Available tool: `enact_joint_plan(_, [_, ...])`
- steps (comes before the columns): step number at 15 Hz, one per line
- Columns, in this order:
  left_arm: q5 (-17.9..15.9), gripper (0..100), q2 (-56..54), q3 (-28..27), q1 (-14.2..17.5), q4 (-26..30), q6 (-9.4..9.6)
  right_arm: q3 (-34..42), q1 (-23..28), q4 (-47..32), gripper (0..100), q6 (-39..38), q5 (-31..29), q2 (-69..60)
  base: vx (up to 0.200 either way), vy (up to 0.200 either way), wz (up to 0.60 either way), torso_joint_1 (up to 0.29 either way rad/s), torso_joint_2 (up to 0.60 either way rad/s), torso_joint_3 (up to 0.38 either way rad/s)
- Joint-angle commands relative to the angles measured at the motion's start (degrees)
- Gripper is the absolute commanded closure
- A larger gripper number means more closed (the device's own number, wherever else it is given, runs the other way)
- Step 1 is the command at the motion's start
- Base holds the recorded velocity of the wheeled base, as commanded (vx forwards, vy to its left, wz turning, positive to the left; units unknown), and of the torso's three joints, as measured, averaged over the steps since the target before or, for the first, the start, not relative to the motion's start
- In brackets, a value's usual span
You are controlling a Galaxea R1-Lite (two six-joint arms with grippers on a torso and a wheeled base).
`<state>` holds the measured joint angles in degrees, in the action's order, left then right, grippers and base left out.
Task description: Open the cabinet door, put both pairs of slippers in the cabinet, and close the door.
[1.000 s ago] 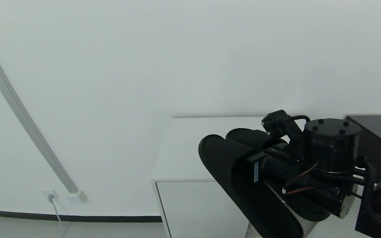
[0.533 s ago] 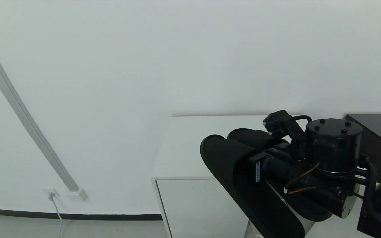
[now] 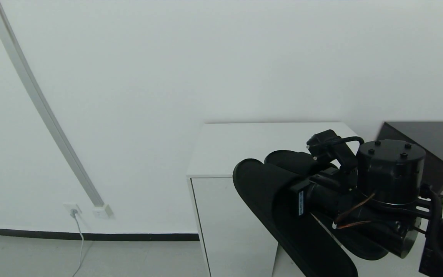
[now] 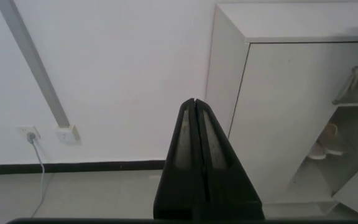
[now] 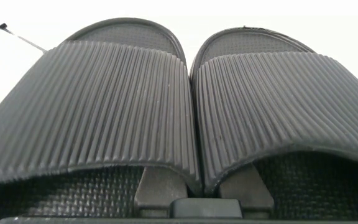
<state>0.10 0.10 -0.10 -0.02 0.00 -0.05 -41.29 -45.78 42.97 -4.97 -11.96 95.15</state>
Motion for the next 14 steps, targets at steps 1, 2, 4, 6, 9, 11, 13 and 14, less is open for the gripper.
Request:
enact_joint_plan(1, [0.0, 100, 0.0, 0.0, 0.0, 0.0, -0.04, 0.2, 0.1, 0.0, 100, 0.0, 0.0, 0.3, 0.000, 0.000, 0.00, 0.000, 0.00, 0.000])
enact_joint_plan(2, [0.0, 100, 0.0, 0.0, 0.0, 0.0, -0.04, 0.2, 0.1, 0.0, 100, 0.0, 0.0, 0.3, 0.000, 0.000, 0.00, 0.000, 0.00, 0.000])
enact_joint_plan(4, [0.1, 100, 0.0, 0.0, 0.0, 0.0, -0.04, 0.2, 0.1, 0.1, 100, 0.1, 0.0, 0.2, 0.000, 0.000, 0.00, 0.000, 0.00, 0.000])
enact_joint_plan(6, [0.1, 100, 0.0, 0.0, 0.0, 0.0, -0.04, 0.4, 0.1, 0.2, 100, 0.2, 0.0, 0.3, 0.000, 0.000, 0.00, 0.000, 0.00, 0.000])
enact_joint_plan(9, [0.0, 100, 0.0, 0.0, 0.0, 0.0, -0.04, 0.8, 0.1, 0.4, 100, 0.2, 0.2, 0.3, 0.000, 0.000, 0.00, 0.000, 0.00, 0.000])
enact_joint_plan(11, [0.1, 100, 0.0, 0.0, 0.0, 0.0, -0.04, 0.7, 0.1, 0.4, 100, 0.2, 0.3, 0.5, 0.000, 0.000, 0.00, 0.000, 0.00, 0.000])
enact_joint_plan(13, [0.0, 100, 0.0, 0.0, 0.0, 0.0, 0.05, 0.6, 0.1, 0.4, 100, 0.2, 0.3, 0.7, 0.000, 0.000, 0.00, 0.000, 0.00, 0.000])
enact_joint_plan(14, [0.0, 100, 0.0, 0.0, 0.0, 0.0, 0.05, 0.8, 0.1, 1.1, 100, 0.2, 0.4, 0.8, 0.000, 0.000, 0.00, 0.000, 0.00, 0.000])
